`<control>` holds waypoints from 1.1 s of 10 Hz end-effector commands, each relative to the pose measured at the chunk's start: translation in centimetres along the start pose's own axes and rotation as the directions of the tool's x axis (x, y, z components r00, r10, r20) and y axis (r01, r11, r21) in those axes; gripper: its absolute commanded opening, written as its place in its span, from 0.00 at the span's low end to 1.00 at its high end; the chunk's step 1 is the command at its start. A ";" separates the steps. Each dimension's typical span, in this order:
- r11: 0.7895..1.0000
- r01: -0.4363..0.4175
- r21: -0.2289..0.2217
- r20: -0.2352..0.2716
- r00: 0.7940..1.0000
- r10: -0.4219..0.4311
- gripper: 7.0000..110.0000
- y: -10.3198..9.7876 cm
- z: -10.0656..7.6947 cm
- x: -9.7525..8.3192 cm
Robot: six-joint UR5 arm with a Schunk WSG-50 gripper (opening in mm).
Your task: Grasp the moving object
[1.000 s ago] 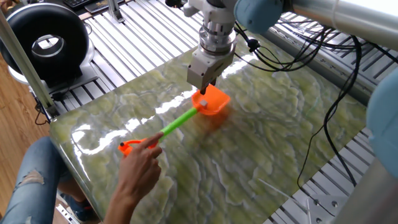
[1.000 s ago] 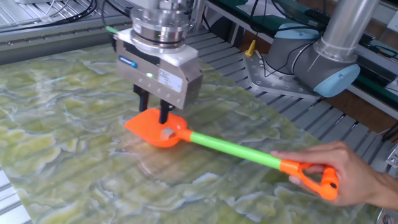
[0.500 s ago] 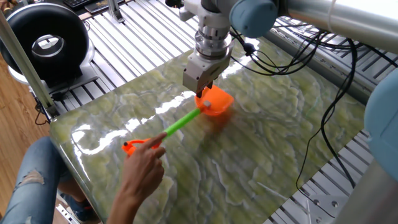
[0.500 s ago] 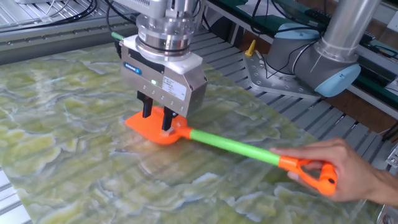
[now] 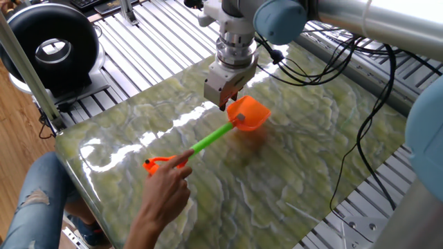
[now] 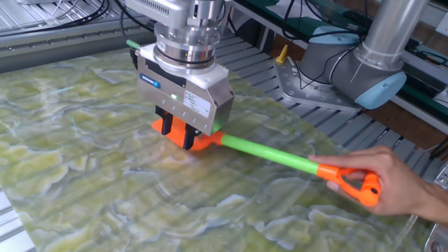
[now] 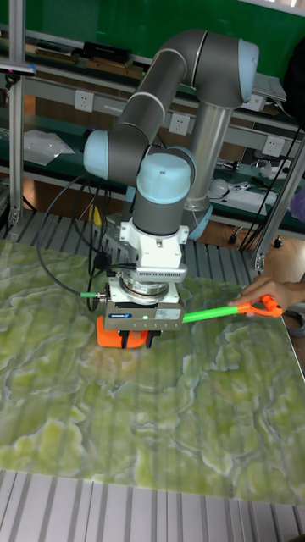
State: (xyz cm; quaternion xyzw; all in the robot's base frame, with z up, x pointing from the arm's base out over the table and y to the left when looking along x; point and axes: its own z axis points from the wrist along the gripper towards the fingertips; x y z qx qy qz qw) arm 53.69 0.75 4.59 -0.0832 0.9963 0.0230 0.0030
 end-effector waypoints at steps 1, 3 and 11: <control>1.000 -0.011 -0.014 -0.017 1.000 0.011 0.36 0.3 -1.2 1.3; 0.999 -0.022 -0.024 -0.022 1.000 0.021 0.36 0.8 -2.5 2.4; 0.986 -0.025 -0.167 0.003 1.000 0.025 0.36 1.1 -7.9 2.0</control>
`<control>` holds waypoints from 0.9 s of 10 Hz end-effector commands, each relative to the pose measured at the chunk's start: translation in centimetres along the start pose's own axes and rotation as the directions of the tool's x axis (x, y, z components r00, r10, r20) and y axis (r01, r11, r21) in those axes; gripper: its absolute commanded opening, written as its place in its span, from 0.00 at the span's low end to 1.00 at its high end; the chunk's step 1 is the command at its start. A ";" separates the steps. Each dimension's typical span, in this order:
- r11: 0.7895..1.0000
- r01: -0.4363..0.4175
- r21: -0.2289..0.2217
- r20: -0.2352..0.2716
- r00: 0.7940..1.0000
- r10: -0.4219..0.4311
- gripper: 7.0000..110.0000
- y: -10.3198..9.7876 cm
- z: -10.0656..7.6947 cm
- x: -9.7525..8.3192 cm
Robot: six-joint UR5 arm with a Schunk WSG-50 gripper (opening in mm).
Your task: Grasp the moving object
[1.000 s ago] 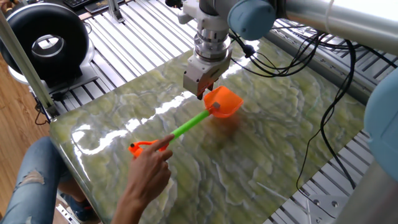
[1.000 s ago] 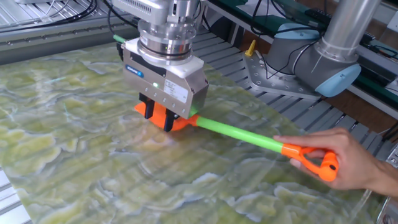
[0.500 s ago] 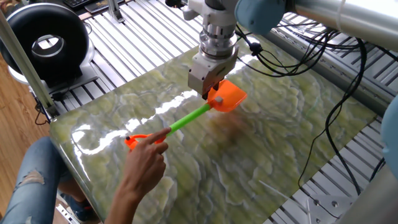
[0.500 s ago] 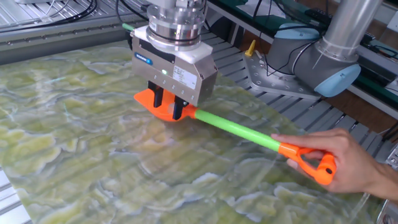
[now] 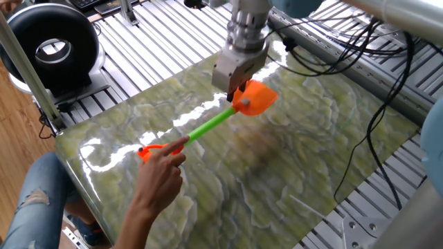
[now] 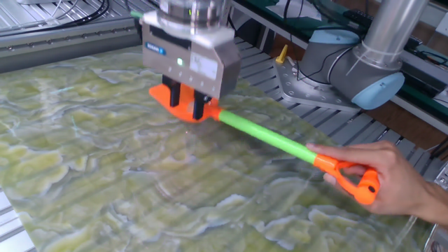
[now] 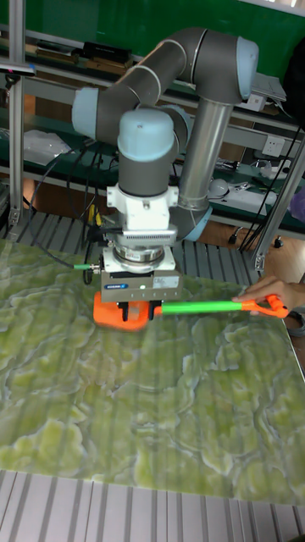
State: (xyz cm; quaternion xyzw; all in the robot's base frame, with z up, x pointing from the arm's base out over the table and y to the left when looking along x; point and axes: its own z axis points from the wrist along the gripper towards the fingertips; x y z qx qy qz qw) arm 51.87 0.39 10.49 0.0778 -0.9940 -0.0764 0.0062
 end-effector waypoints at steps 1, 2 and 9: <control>0.990 -0.026 -0.138 0.016 0.999 0.029 0.36 3.0 -2.3 0.3; 0.995 -0.016 -0.101 0.015 1.000 0.017 0.36 2.0 -2.1 0.3; 0.997 0.011 0.078 0.048 0.999 -0.015 0.36 -2.1 2.9 -3.5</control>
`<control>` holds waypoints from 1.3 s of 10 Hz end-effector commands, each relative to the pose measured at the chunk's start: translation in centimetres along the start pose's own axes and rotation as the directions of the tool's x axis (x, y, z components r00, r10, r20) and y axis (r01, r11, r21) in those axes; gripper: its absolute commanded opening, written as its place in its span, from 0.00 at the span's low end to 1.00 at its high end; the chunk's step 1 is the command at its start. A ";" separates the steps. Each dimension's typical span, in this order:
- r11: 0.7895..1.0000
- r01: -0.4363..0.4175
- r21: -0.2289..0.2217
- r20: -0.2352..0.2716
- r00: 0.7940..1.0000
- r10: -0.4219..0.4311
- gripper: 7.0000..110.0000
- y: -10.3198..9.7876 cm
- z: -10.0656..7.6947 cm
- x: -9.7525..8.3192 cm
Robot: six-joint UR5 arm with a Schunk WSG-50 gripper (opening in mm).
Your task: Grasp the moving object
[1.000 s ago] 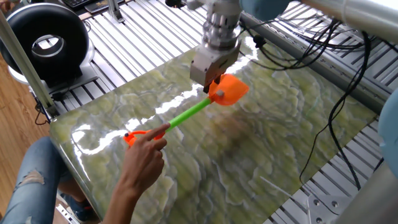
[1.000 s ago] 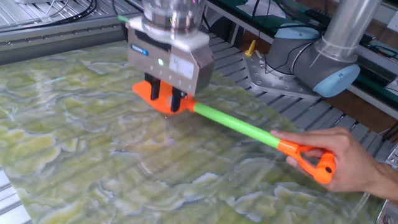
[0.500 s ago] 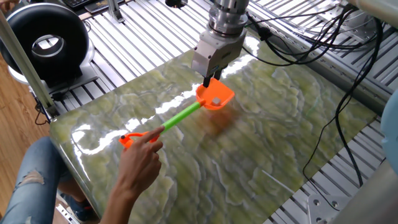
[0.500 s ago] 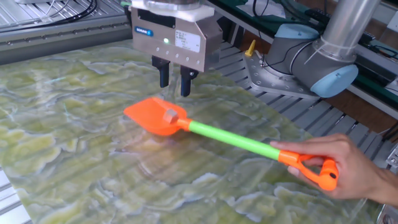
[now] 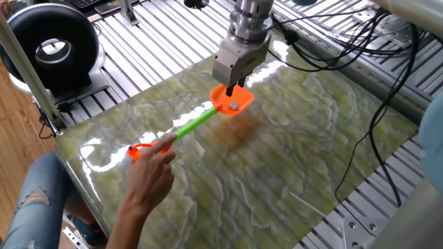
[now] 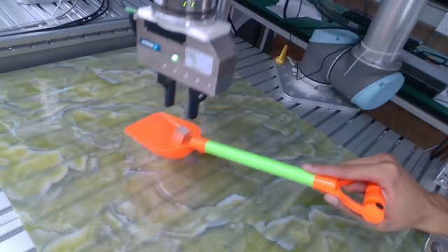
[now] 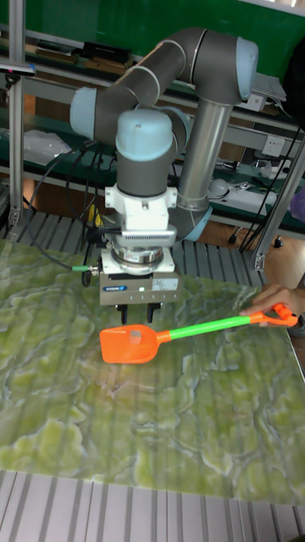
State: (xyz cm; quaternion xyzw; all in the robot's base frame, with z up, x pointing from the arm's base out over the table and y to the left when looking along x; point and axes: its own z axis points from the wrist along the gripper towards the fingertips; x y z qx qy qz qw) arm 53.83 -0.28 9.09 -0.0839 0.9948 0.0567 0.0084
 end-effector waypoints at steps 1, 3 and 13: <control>0.999 0.000 0.046 0.025 1.000 -0.001 0.36 -1.1 2.4 -2.2; 0.997 -0.024 0.070 0.030 0.999 0.022 0.36 -0.3 3.4 -3.4; 0.998 -0.034 0.047 -0.051 0.998 0.037 0.36 1.1 -2.5 0.1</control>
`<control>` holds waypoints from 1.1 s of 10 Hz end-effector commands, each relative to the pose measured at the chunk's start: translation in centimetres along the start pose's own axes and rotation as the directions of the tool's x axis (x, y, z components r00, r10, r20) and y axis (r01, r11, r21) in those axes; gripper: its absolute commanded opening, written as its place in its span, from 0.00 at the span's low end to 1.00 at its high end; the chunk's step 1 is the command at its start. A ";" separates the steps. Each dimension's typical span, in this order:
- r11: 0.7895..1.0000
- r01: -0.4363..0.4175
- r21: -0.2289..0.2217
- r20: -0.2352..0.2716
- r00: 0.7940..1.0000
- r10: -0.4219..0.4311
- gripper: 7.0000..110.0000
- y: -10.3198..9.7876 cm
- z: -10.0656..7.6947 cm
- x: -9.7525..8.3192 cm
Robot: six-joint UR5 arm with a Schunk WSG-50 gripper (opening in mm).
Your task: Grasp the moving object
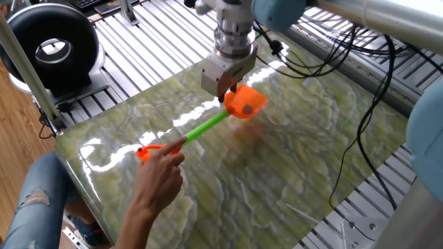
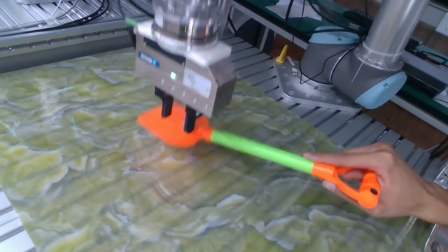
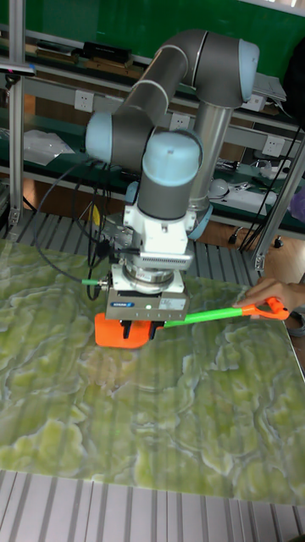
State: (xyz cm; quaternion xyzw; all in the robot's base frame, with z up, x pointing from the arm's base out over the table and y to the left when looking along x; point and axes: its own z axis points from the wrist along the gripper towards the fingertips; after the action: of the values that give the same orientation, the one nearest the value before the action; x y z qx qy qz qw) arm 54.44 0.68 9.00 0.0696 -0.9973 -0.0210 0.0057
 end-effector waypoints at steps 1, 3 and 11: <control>1.000 0.006 -0.028 -0.016 1.000 -0.007 0.36 -0.2 -2.1 1.9; 1.000 0.005 -0.020 0.008 1.000 -0.005 0.36 -0.2 -0.4 1.0; 0.999 -0.020 0.032 0.035 0.999 0.019 0.36 -0.3 4.7 0.5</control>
State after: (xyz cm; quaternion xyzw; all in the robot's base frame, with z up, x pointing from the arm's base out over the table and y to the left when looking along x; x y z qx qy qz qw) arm 53.36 -0.10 4.85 0.0704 -0.9975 -0.0058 -0.0097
